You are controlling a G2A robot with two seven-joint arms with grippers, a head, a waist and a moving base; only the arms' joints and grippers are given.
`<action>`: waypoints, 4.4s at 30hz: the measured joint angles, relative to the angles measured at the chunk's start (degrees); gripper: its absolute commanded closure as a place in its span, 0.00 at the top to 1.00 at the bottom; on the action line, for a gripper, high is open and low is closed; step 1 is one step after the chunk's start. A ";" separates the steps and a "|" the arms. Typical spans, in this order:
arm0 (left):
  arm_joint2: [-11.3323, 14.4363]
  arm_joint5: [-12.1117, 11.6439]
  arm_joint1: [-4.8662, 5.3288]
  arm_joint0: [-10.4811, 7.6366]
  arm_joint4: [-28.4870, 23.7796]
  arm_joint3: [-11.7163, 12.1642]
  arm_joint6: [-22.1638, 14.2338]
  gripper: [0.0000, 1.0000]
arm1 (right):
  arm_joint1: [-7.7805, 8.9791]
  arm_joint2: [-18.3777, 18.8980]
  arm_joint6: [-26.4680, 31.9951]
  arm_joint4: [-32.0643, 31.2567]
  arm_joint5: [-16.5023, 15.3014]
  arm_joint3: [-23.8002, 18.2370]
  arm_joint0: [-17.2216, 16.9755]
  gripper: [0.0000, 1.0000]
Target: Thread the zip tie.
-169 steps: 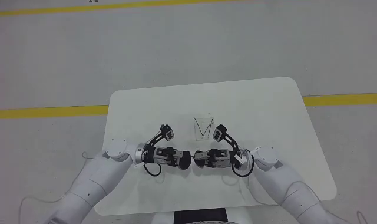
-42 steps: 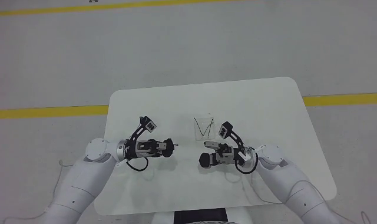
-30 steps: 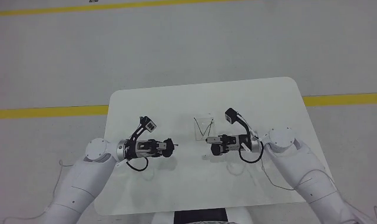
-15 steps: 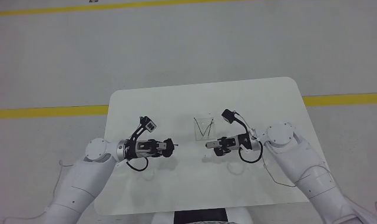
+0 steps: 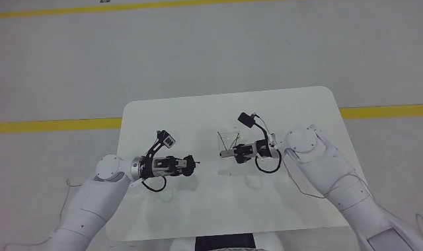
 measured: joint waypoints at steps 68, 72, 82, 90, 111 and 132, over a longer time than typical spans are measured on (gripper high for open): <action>0.00 0.00 0.00 0.00 0.00 0.00 0.00 0.00 | -4.20 -14.13 -4.18 -20.36 7.87 5.86 13.46 1.00; 0.00 0.00 0.00 0.00 0.00 0.00 0.00 0.00 | -4.85 -15.40 -3.52 -21.03 7.26 7.41 14.77 1.00; 0.00 0.00 0.00 0.00 0.00 0.00 0.00 0.00 | -6.45 -17.97 -3.33 -20.77 5.29 11.87 17.51 1.00; 0.00 0.00 0.00 0.00 0.00 0.00 0.00 0.00 | -6.31 -17.40 -4.91 -21.67 4.48 11.36 16.46 1.00; 0.00 0.00 0.00 0.00 0.00 0.00 0.00 0.00 | -7.14 -17.54 -5.81 -24.80 4.11 12.34 16.32 0.04; 0.00 0.00 0.00 0.00 0.00 0.00 0.00 0.00 | -9.82 -19.76 -9.80 -26.50 5.43 18.52 17.40 0.14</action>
